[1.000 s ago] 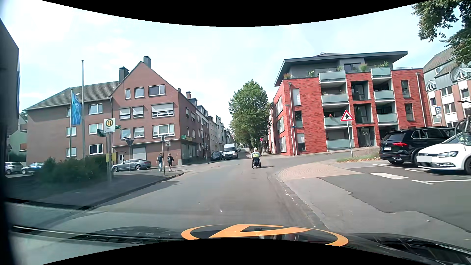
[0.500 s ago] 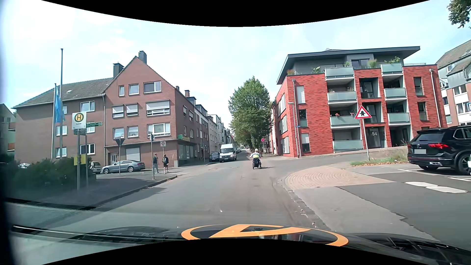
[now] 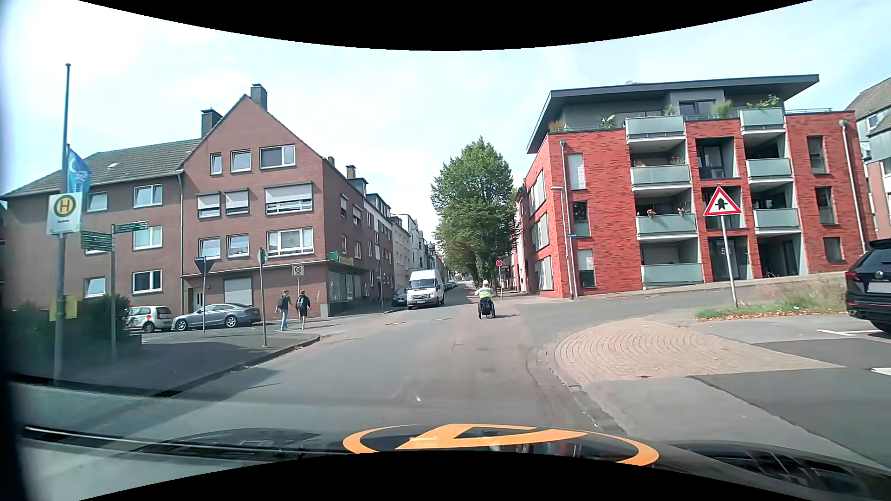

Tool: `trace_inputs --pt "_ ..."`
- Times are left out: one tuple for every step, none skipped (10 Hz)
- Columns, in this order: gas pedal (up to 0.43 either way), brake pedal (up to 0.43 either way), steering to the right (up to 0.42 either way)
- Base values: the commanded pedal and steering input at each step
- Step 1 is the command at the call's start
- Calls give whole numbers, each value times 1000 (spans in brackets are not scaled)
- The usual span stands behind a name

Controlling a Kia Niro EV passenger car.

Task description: Follow the waypoints while adhering to traffic rules and regulations

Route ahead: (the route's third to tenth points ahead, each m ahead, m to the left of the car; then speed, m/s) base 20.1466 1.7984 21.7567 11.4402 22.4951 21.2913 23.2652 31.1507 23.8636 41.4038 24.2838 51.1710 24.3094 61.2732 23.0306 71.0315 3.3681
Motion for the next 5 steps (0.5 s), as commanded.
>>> trace_inputs --pt "0 0 -7" --pt "0 0 -6" --pt "0 0 -6" --pt "0 0 -5" --pt "0 12 -5"
